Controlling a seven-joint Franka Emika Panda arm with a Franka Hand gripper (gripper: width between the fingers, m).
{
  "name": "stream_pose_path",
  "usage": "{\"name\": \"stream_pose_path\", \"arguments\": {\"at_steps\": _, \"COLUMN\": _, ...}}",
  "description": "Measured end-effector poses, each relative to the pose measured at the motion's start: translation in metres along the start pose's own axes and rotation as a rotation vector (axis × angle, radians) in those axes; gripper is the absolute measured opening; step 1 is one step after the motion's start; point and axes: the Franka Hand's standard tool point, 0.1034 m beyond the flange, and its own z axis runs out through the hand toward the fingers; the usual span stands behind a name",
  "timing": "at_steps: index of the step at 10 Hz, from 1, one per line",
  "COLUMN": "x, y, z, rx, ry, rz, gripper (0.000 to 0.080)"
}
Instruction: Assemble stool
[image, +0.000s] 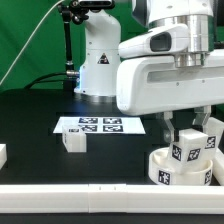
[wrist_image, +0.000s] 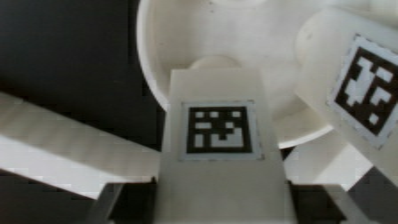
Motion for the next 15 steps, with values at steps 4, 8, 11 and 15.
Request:
{"name": "stream_pose_path", "arguments": {"at_steps": 4, "x": 0.003, "y": -0.009, "z": 0.000, "rx": 0.005, "ry": 0.017, "rz": 0.417, "gripper": 0.0341}}
{"name": "stream_pose_path", "arguments": {"at_steps": 8, "x": 0.001, "y": 0.001, "z": -0.001, "rx": -0.012, "ry": 0.020, "rz": 0.800, "gripper": 0.0341}}
{"name": "stream_pose_path", "arguments": {"at_steps": 11, "x": 0.000, "y": 0.008, "z": -0.002, "rx": -0.019, "ry": 0.028, "rz": 0.961, "gripper": 0.0342}}
{"name": "stream_pose_path", "arguments": {"at_steps": 15, "x": -0.006, "y": 0.016, "z": -0.029, "rx": -0.015, "ry": 0.019, "rz": 0.804, "gripper": 0.0640}}
